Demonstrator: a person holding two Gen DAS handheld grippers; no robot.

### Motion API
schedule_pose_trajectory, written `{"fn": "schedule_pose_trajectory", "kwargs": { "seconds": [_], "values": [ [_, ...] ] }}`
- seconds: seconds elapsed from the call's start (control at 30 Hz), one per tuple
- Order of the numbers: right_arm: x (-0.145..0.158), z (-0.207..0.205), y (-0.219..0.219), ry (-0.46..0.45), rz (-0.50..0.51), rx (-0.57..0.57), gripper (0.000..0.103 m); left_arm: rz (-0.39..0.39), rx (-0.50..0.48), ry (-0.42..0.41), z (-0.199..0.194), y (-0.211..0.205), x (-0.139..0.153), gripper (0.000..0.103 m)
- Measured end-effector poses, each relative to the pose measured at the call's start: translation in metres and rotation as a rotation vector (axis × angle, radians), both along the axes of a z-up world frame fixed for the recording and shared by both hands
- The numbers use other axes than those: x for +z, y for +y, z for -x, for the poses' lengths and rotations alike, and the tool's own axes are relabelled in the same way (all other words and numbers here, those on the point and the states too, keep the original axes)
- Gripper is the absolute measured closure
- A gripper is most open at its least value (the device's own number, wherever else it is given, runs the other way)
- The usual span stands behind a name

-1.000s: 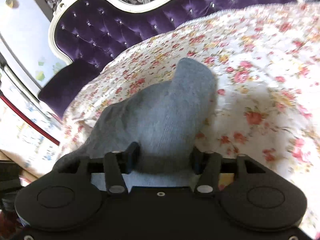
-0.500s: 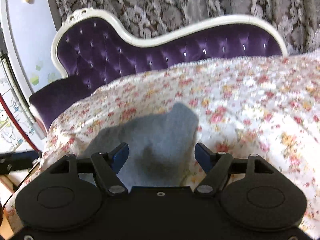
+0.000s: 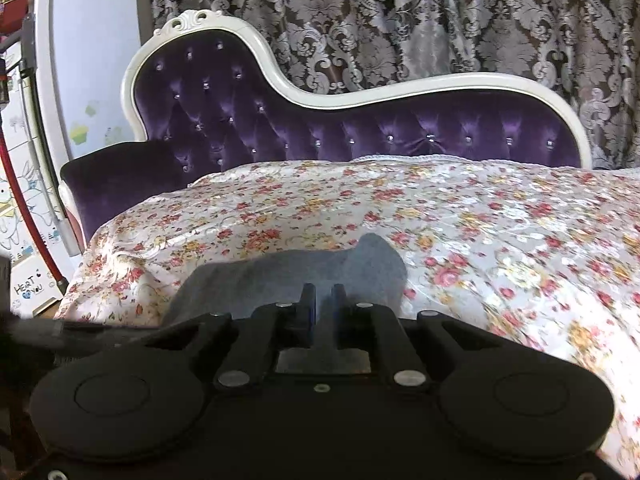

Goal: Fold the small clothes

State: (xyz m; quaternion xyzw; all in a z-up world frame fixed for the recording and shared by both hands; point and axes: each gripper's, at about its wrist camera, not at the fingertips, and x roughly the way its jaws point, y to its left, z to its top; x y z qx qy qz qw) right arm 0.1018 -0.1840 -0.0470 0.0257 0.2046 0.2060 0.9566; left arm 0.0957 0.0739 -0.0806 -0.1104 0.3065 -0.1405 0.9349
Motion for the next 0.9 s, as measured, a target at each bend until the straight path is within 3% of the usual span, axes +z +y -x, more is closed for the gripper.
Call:
{"fn": "schedule_pose_trajectory", "kwargs": {
  "seconds": [0.13,0.23,0.33,0.4,0.47,0.63,0.8,0.9],
  "values": [
    [-0.015,-0.036,0.008,0.070,0.034,0.020,0.088,0.031,0.021,0.017,0.004,0.004,-0.004,0.045],
    [-0.038,-0.067,0.009,0.148,0.092,-0.034,0.088,0.027,0.031,0.010,0.004,0.000,-0.004,0.045],
    [-0.049,-0.085,-0.006,0.198,0.012,-0.063,0.097,0.008,0.033,0.005,0.003,-0.005,-0.004,0.045],
    [-0.044,-0.085,-0.012,0.195,0.003,-0.099,0.098,0.010,0.036,0.004,0.003,-0.005,-0.004,0.045],
    [-0.037,-0.077,-0.016,0.176,0.017,-0.126,0.077,0.004,0.033,0.002,0.004,-0.005,-0.002,0.045],
    [-0.016,-0.036,-0.029,0.096,-0.020,-0.120,0.077,-0.022,0.050,-0.040,0.019,-0.004,0.011,0.045],
    [-0.003,0.010,-0.017,0.046,-0.013,-0.007,0.077,-0.048,0.087,-0.137,0.039,0.000,0.021,0.043],
    [-0.009,0.034,-0.003,0.062,0.036,0.061,0.073,-0.035,0.116,-0.086,0.036,0.007,0.016,0.043]
  ]
}}
